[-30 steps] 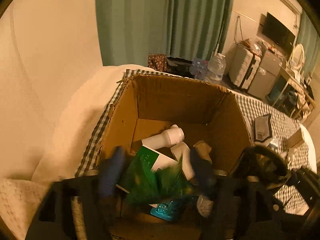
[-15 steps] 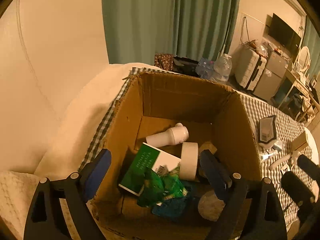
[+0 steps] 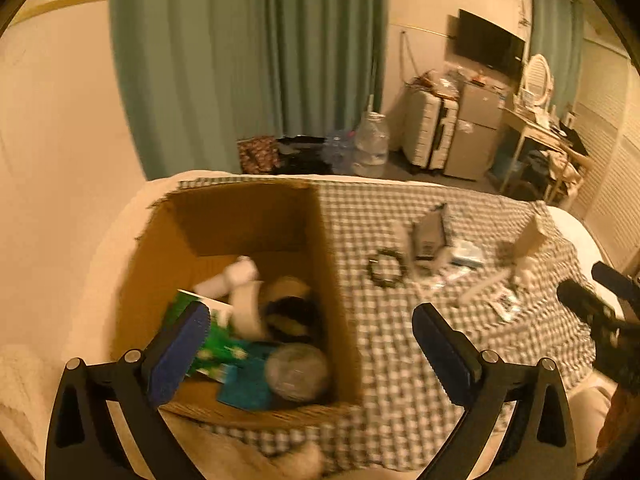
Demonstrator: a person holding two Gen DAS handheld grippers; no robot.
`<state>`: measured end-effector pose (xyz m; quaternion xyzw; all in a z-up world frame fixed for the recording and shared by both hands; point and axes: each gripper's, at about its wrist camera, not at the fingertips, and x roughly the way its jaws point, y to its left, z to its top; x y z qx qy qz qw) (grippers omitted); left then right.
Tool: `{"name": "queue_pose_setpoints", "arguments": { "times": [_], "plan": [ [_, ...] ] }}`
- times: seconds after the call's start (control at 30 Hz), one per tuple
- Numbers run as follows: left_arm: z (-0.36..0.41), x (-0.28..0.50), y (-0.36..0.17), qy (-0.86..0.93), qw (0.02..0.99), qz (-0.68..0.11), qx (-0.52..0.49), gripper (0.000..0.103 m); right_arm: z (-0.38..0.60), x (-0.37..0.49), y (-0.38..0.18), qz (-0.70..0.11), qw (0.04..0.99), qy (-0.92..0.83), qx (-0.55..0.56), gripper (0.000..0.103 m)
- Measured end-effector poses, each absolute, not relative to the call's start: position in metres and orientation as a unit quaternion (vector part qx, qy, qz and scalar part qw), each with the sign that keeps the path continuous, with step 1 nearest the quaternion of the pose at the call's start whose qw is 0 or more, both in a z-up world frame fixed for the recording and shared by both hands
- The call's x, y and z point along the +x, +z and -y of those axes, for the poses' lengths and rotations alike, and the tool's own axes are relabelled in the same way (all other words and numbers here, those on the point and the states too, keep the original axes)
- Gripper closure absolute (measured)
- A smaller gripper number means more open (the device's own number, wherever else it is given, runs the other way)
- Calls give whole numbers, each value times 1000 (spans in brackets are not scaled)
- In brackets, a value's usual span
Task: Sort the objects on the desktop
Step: 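Move both tools back toward the items on the cloth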
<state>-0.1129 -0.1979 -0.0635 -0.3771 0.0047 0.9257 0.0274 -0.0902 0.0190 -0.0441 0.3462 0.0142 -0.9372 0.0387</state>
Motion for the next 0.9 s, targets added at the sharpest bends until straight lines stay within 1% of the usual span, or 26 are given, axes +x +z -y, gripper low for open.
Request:
{"name": "queue_pose_setpoints", "arguments": {
  "times": [0.1,0.2,0.3,0.4,0.53,0.63,0.8,0.9],
  "plan": [
    [159,-103,-68,924,38,-11,-380,0,-62,-83,-41,5,6,-940,341,17],
    [125,-99,-78,922,44,-30,-384,0,-98,-79,-45,2,-40,-941,337,16],
    [93,-97,-93,919,54,-49,-388,0,-124,-76,-54,16,-57,-939,339,16],
    [65,-102,-111,914,58,-65,-396,0,-143,-77,-70,21,-68,-936,346,17],
    [36,-114,-132,910,71,-64,-403,0,-162,-83,-94,21,-81,-931,356,17],
    [15,-127,-148,908,85,-67,-404,0,-178,-89,-116,35,-89,-925,367,17],
    [-18,-156,-180,906,93,-98,-401,0,-209,-105,-155,62,-101,-916,383,17],
    [-32,-178,-201,901,98,-91,-414,0,-225,-125,-172,79,-98,-909,397,17]
  ]
}}
